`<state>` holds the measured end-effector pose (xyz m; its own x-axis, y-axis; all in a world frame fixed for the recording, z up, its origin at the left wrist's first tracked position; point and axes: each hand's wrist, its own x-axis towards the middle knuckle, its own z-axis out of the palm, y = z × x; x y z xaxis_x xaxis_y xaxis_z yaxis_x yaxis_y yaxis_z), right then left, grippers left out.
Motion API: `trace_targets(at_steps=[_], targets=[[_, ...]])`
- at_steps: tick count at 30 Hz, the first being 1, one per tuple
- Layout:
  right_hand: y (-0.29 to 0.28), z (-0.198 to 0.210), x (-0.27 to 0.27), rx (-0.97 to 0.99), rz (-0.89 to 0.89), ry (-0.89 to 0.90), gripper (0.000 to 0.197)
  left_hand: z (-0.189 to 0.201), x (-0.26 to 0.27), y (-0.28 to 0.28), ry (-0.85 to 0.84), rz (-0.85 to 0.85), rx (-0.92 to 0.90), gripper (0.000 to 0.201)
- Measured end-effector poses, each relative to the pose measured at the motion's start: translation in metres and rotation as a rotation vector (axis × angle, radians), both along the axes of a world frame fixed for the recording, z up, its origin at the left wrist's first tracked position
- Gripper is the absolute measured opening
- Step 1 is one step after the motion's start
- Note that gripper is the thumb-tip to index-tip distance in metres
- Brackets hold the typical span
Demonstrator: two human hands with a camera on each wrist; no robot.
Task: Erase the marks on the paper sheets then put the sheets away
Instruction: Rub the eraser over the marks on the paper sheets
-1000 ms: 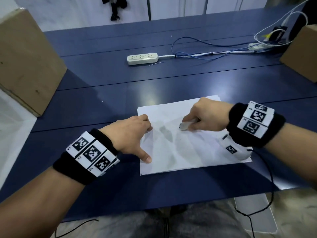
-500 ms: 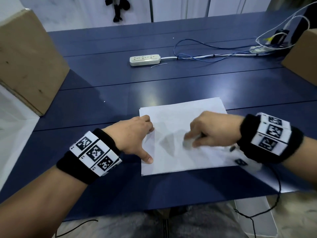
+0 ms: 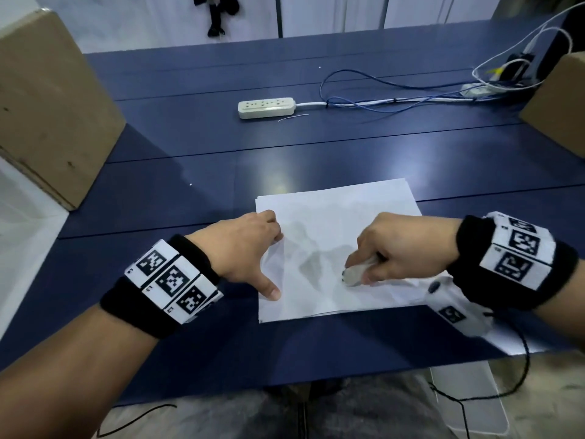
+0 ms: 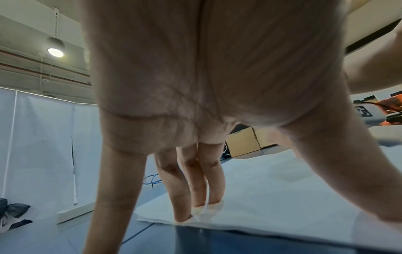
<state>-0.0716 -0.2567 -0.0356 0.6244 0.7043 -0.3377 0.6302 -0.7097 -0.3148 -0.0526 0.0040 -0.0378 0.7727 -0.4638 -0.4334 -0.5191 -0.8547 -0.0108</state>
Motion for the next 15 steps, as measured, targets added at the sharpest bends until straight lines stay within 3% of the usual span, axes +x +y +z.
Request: trace_targets(at_steps=[5,7,11,15], targets=[[-0.002,-0.002,0.033,-0.022,-0.184,-0.293,0.029,0.000,0.000,0.000,-0.002,-0.008,-0.009,0.097],[-0.004,-0.002,0.030,-0.010,-0.181,-0.269,0.024,-0.001,0.001,0.000,-0.004,-0.005,-0.008,0.097],[-0.005,-0.004,0.001,0.030,-0.007,-0.002,0.028,-0.002,0.001,0.001,0.001,-0.001,-0.010,0.096],[-0.010,-0.004,0.022,0.041,-0.127,-0.184,0.034,0.000,0.001,0.000,0.001,-0.010,-0.004,0.095]])
